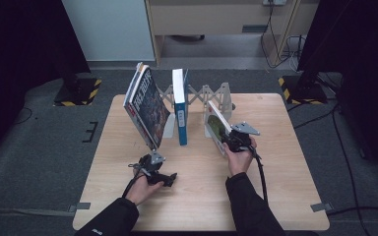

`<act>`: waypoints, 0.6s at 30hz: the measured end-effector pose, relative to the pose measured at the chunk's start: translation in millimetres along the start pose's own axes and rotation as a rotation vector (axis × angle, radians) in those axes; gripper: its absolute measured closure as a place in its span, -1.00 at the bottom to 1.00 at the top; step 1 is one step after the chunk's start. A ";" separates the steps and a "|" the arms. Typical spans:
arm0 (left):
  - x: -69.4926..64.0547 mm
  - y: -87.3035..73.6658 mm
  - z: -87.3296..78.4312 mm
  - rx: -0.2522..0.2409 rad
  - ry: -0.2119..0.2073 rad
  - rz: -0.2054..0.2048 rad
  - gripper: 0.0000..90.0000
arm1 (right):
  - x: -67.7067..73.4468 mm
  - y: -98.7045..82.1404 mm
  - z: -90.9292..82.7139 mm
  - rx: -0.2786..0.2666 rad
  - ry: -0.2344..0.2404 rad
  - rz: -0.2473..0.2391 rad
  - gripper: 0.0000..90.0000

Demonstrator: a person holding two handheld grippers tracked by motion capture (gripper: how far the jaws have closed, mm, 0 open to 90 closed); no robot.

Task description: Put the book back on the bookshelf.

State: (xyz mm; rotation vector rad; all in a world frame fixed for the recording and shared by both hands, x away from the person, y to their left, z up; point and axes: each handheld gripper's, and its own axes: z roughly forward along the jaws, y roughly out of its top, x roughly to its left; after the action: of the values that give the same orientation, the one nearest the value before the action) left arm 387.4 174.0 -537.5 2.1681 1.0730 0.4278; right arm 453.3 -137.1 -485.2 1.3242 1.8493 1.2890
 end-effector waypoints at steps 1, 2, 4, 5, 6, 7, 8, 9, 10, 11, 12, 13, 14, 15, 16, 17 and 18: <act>0.0 0.0 0.0 0.000 0.000 0.000 -1.00 | -0.3 -1.7 -0.4 0.003 0.002 0.002 0.66; 0.0 0.0 0.0 0.000 0.000 0.000 -1.00 | -0.8 -3.1 -0.7 0.006 0.002 0.005 0.66; 0.0 0.0 0.0 0.000 0.000 0.000 -1.00 | -1.6 -5.7 -1.1 0.010 0.000 0.006 0.66; 0.0 0.0 0.0 0.000 0.000 0.000 -1.00 | -1.8 -6.7 -1.3 0.013 -0.001 0.006 0.66; 0.0 0.0 0.0 0.000 0.000 0.000 -1.00 | -1.6 -7.6 -1.3 0.015 -0.002 0.012 0.66; 0.0 0.0 0.0 0.000 0.000 0.000 -1.00 | -1.8 -8.2 -1.1 0.021 -0.001 0.009 0.66; 0.0 0.0 0.0 0.000 0.000 0.000 -1.00 | -1.7 -8.7 -0.8 0.022 -0.003 0.008 0.66; 0.0 0.0 0.0 0.000 0.000 0.000 -1.00 | -1.1 -8.8 -0.3 0.019 -0.004 0.009 0.66; 0.0 0.0 0.0 0.000 0.000 0.000 -1.00 | -0.2 -8.9 0.1 0.017 -0.009 0.009 0.67; 0.0 0.0 0.0 0.000 0.000 0.000 -1.00 | 0.9 -9.0 0.7 0.013 -0.014 0.011 0.67; 0.0 0.0 0.0 0.000 0.000 0.000 -1.00 | 2.0 -9.2 1.5 0.009 -0.021 0.013 0.67; 0.0 0.0 0.0 0.000 0.000 0.000 -1.00 | 3.2 -9.2 2.3 0.005 -0.028 0.016 0.67; 0.0 0.0 0.0 0.000 0.000 0.000 -1.00 | 4.4 -9.1 3.3 0.003 -0.034 0.018 0.67; 0.0 0.0 0.0 0.000 0.000 0.000 -1.00 | 5.4 -9.0 4.6 0.000 -0.039 0.018 0.67; 0.0 0.1 0.0 0.000 0.000 0.000 -1.00 | 6.8 -8.8 6.1 -0.003 -0.045 0.023 0.67; 0.0 0.1 0.0 0.000 0.000 0.000 -1.00 | 7.9 -8.5 7.6 -0.005 -0.049 0.024 0.67; 0.0 0.0 0.0 0.000 0.000 0.000 -1.00 | 9.3 -8.3 9.4 -0.008 -0.053 0.028 0.67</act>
State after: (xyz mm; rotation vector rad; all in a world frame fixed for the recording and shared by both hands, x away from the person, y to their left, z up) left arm 387.4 174.0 -537.4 2.1685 1.0732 0.4277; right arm 454.0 -125.4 -495.6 1.3715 1.7937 1.2621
